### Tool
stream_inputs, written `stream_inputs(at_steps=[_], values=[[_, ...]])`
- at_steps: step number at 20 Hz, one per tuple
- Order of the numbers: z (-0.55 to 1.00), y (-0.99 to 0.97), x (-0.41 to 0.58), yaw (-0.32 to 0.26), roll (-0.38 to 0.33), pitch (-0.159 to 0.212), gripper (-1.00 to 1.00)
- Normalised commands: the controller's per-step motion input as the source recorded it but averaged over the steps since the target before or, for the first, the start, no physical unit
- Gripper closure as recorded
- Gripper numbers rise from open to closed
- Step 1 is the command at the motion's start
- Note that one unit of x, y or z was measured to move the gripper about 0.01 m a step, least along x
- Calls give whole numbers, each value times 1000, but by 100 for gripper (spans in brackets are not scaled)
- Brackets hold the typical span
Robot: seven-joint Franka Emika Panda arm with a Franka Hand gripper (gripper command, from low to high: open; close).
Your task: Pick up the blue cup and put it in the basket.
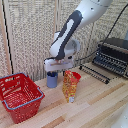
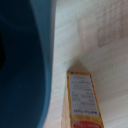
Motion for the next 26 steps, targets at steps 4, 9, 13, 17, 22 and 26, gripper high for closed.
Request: stream_inputs(at_steps=[4, 9, 13, 17, 22, 26], values=[[-120, 88, 31, -55, -10, 0, 100], [-39, 10, 0, -78, -1, -36, 100], [0, 0, 0, -55, 1, -107, 100], [88, 0, 26, -59, 45, -116, 100], [407, 0, 221, -52, 121, -86, 100], [846, 0, 465, -55, 82, 0, 100]])
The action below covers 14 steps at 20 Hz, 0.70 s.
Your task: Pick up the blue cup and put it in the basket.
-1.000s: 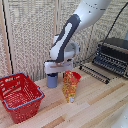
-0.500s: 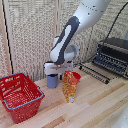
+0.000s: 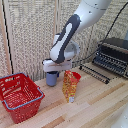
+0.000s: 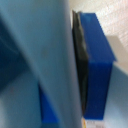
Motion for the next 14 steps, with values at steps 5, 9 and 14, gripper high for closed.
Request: stream_inputs(at_steps=[5, 9, 14], values=[[1000, 0, 685, -2, 3, 12, 100], [997, 18, 680, 9, 0, 66, 100], [806, 374, 501, 97, 2, 182, 100]])
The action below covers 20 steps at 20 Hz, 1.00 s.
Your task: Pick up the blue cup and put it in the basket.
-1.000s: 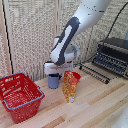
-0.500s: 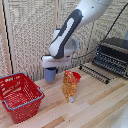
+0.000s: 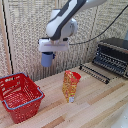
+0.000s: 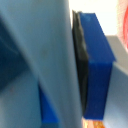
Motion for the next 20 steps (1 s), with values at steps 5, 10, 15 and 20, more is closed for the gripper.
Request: stream_inputs(at_steps=[5, 10, 15, 20], values=[[713, 622, 278, 133, 0, 227, 100], [685, 654, 196, 124, 0, 238, 100], [577, 806, 25, 45, 0, 179, 100], [417, 875, 0, 8, 0, 126, 100]])
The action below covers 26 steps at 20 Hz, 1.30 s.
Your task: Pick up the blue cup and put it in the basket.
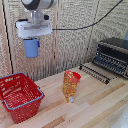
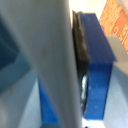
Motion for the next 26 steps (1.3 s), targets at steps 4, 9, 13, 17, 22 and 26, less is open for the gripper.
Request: stream_inputs(at_steps=[4, 9, 13, 17, 22, 26], values=[[37, 975, 0, 0, -5, 51, 100], [-731, 971, -88, 0, -50, -63, 100], [-866, 492, -129, 0, -78, -127, 100], [-661, -20, -174, 0, -181, -67, 100], [-370, -66, -30, 24, -209, -45, 100], [-481, 164, 8, 9, -5, -46, 100]])
